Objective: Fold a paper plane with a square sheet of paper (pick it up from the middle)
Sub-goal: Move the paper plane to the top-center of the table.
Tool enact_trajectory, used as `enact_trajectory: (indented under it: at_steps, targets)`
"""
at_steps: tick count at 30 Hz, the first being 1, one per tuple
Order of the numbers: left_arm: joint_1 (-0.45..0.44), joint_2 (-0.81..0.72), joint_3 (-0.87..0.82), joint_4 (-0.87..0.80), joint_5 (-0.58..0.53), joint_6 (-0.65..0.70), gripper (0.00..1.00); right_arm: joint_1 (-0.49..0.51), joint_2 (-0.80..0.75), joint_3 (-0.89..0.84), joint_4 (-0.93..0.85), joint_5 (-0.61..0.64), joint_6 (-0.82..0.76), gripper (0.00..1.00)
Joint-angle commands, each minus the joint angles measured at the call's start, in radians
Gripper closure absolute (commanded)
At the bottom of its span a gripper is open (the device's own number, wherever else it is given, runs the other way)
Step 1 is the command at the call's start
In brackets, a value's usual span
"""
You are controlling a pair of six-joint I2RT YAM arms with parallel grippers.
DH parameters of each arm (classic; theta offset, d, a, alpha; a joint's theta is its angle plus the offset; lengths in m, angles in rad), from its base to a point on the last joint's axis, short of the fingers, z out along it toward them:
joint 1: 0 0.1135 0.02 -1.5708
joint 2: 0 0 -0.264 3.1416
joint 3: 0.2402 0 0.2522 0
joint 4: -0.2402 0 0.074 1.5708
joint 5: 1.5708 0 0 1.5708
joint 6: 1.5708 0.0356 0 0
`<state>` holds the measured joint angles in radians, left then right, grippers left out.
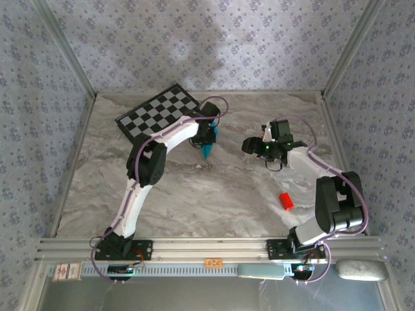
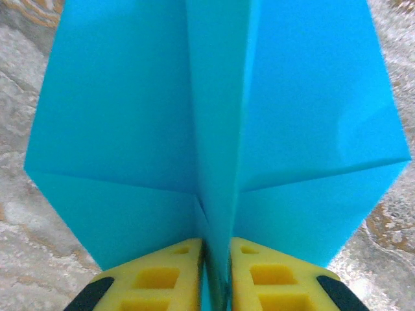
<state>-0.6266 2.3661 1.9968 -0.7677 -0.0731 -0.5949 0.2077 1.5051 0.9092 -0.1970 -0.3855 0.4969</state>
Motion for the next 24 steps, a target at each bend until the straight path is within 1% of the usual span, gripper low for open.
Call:
enact_trajectory:
  at_steps: [1, 7, 11, 24]
  targets:
    - [-0.007, 0.034, 0.037, -0.055, 0.008, 0.001, 0.82, -0.007, 0.008, 0.002, 0.01, -0.028, 0.003, 0.32]
    - [-0.018, 0.045, 0.04, -0.071, -0.028, 0.005, 0.76, -0.007, 0.009, 0.002, 0.011, -0.033, 0.006, 0.32]
    - [-0.028, 0.054, 0.037, -0.083, -0.054, 0.003, 0.7, -0.007, 0.01, 0.001, 0.01, -0.035, 0.006, 0.32]
    - [-0.039, 0.08, 0.031, -0.093, -0.101, -0.021, 0.59, -0.007, 0.009, -0.009, 0.013, -0.035, 0.007, 0.32]
